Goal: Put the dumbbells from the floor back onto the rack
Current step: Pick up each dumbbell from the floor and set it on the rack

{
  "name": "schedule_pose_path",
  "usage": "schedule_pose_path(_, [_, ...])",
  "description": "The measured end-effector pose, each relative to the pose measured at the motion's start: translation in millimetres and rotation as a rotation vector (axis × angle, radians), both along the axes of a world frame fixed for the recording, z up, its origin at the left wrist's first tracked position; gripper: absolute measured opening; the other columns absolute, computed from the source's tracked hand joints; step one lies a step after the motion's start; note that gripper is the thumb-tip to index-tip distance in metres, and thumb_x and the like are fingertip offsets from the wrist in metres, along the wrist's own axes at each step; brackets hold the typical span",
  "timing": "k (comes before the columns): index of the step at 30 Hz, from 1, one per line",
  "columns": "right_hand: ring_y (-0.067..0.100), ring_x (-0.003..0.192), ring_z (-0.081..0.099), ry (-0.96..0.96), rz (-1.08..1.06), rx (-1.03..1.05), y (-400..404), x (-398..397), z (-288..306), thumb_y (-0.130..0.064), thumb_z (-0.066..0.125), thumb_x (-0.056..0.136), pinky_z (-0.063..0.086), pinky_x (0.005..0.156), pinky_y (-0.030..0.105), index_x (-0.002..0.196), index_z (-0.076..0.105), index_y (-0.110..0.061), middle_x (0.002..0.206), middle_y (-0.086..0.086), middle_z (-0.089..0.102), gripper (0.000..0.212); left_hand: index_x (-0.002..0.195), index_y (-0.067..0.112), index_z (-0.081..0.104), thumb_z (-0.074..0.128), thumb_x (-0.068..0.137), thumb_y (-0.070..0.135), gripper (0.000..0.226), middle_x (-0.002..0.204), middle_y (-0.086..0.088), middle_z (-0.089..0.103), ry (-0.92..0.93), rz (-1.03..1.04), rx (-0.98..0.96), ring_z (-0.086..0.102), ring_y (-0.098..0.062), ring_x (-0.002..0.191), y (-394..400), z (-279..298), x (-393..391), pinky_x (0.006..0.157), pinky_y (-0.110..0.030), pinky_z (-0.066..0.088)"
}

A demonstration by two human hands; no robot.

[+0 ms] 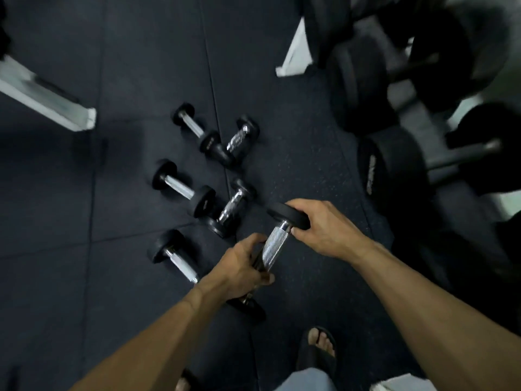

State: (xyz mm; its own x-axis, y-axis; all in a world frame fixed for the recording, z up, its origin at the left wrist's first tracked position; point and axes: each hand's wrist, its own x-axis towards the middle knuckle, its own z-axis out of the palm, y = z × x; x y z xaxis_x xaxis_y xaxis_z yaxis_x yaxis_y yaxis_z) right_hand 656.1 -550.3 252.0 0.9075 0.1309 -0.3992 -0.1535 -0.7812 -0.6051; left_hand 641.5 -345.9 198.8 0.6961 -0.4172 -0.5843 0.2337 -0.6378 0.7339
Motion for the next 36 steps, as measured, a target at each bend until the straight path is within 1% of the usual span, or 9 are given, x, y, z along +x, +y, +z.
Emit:
schedule_pose_path(4, [0.016,0.077,0.064,-0.106,0.028,-0.061,-9.9,15.1,107.1,-0.02,0.065,0.085,0.051,0.072,0.036,0.105,0.061,-0.031,0.08,-0.012,0.065,0.024,0.109,0.038,0.053,0.085,0.065,0.018,0.058,0.069,0.005,0.057,-0.063,0.01,-0.071,0.053,-0.007,0.058,-8.9,90.3,22.5,0.06,-0.027,0.048])
schedule_pose_path(8, [0.025,0.092,0.065,-0.195,0.034,-0.126,-33.0,25.3,212.7,-0.023,0.065,0.082,0.051,0.078,0.035,0.112,0.059,-0.032,0.091,-0.008,0.068,0.032,0.104,0.033,0.055,0.086,0.065,0.015,0.053,0.074,0.001,0.055,-0.152,0.012,-0.146,0.051,-0.009,0.064,-36.3,188.6,38.1,0.065,-0.028,0.047])
schedule_pose_path(13, [0.02,0.095,0.066,-0.289,-0.028,-0.162,-89.7,22.6,320.2,-0.022,0.066,0.082,0.051,0.082,0.035,0.118,0.058,-0.034,0.1,-0.006,0.07,0.039,0.106,0.034,0.056,0.086,0.066,0.011,0.055,0.055,0.013,0.051,-0.212,-0.015,-0.213,0.049,-0.004,0.051,-95.5,288.4,53.6,0.059,-0.024,0.043])
schedule_pose_path(17, [0.018,0.096,0.066,-0.32,-0.109,-0.19,-156.9,9.1,381.4,-0.02,0.065,0.082,0.052,0.084,0.037,0.119,0.056,-0.037,0.104,-0.008,0.07,0.041,0.112,0.031,0.057,0.086,0.066,0.016,0.057,0.073,0.009,0.061,-0.288,-0.114,-0.235,0.058,-0.01,0.064,-165.7,349.2,57.5,0.061,-0.024,0.046])
schedule_pose_path(20, [0.018,0.095,0.066,-0.335,-0.151,-0.2,-215.6,-2.8,411.5,-0.015,0.066,0.081,0.052,0.084,0.039,0.119,0.059,-0.032,0.102,-0.006,0.07,0.042,0.11,0.032,0.058,0.086,0.065,0.021,0.055,0.092,0.005,0.067,-0.324,-0.159,-0.26,0.063,-0.013,0.079,-228.9,377.7,54.6,0.067,-0.023,0.051])
schedule_pose_path(26, [0.021,0.106,0.063,-0.319,-0.265,-0.292,-340.2,-30.7,432.6,-0.012,0.066,0.084,0.048,0.091,0.035,0.125,0.06,-0.02,0.113,0.001,0.069,0.042,0.112,0.029,0.057,0.084,0.066,0.023,0.054,0.094,0.004,0.062,-0.315,-0.324,-0.259,0.059,-0.012,0.08,-366.5,400.1,49.2,0.066,-0.023,0.048])
schedule_pose_path(29, [0.02,0.096,0.065,-0.306,-0.332,-0.298,-397.1,-35.2,432.1,-0.016,0.066,0.083,0.052,0.087,0.043,0.118,0.062,-0.024,0.102,-0.002,0.07,0.037,0.12,0.024,0.054,0.083,0.068,0.026,0.06,0.096,0.005,0.061,-0.36,-0.455,-0.213,0.059,-0.014,0.084,-426.2,404.5,58.3,0.07,-0.026,0.048])
schedule_pose_path(32, [0.016,0.088,0.065,-0.289,-0.388,-0.294,-442.5,-29.0,429.5,-0.016,0.067,0.083,0.054,0.084,0.04,0.116,0.061,-0.028,0.096,-0.005,0.069,0.036,0.125,0.025,0.052,0.082,0.071,0.024,0.062,0.1,0.006,0.061,-0.376,-0.516,-0.193,0.06,-0.014,0.091,-473.8,412.9,73.3,0.079,-0.025,0.048])
schedule_pose_path(36, [0.017,0.09,0.065,-0.322,-0.431,-0.299,-490.1,-3.9,429.7,-0.015,0.067,0.083,0.053,0.084,0.035,0.121,0.06,-0.029,0.099,-0.005,0.069,0.04,0.119,0.028,0.052,0.08,0.073,0.02,0.055,0.085,0.006,0.062,-0.393,-0.533,-0.161,0.06,-0.01,0.073,-524.7,418.4,100.5,0.06,-0.016,0.045])
